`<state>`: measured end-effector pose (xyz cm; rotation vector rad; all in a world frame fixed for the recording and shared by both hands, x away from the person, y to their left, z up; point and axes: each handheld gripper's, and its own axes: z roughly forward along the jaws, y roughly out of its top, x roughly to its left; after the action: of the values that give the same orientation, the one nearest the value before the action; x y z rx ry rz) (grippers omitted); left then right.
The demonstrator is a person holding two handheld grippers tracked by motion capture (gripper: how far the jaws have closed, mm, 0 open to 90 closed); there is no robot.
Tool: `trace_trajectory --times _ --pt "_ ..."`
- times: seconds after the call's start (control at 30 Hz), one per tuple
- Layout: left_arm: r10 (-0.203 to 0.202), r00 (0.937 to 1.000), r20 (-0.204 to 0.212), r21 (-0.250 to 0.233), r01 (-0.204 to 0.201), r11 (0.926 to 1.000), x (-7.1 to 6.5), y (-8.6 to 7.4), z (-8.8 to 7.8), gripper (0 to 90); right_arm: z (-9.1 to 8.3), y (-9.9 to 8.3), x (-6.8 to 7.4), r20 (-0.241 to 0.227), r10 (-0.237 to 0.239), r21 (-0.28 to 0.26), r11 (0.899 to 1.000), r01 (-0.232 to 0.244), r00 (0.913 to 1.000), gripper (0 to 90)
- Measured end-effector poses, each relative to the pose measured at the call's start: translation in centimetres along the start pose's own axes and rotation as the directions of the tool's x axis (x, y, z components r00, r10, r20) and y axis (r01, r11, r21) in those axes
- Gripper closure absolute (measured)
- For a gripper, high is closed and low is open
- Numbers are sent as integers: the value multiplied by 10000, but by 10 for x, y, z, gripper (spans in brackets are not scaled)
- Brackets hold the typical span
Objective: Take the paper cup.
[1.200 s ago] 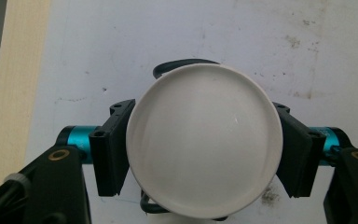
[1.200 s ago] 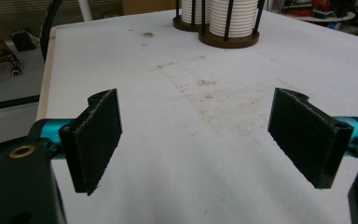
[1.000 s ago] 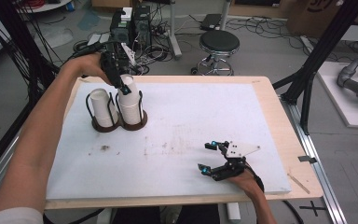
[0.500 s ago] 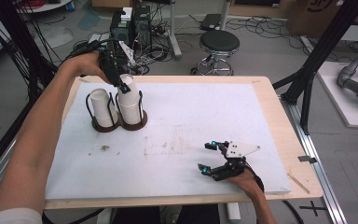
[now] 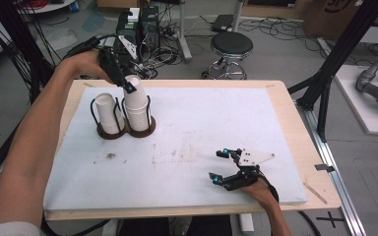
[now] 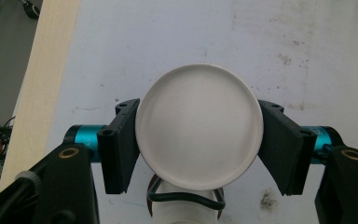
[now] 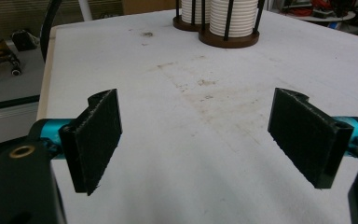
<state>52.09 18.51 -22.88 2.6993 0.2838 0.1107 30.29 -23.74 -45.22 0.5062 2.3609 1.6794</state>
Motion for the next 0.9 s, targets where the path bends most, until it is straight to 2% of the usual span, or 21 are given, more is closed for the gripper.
trace_trajectory --times 0.4,0.53,0.6,0.9 --pt "-8 9996 -297 -139 4 9999 -6 5 -23 348 0 0 0 -2 -29 19 10000 29 10000 180" --pt "-40 9991 -427 -532 17 9986 -9 7 -37 348 0 0 0 2 -53 20 10000 53 10000 180" --pt "-76 9980 -630 -686 32 9976 -10 6 -47 348 0 0 0 0 -52 22 10000 52 10000 180" --pt "-130 9964 -834 -1138 34 9935 -15 5 -65 348 0 0 1 9 -64 32 10000 64 10000 180"
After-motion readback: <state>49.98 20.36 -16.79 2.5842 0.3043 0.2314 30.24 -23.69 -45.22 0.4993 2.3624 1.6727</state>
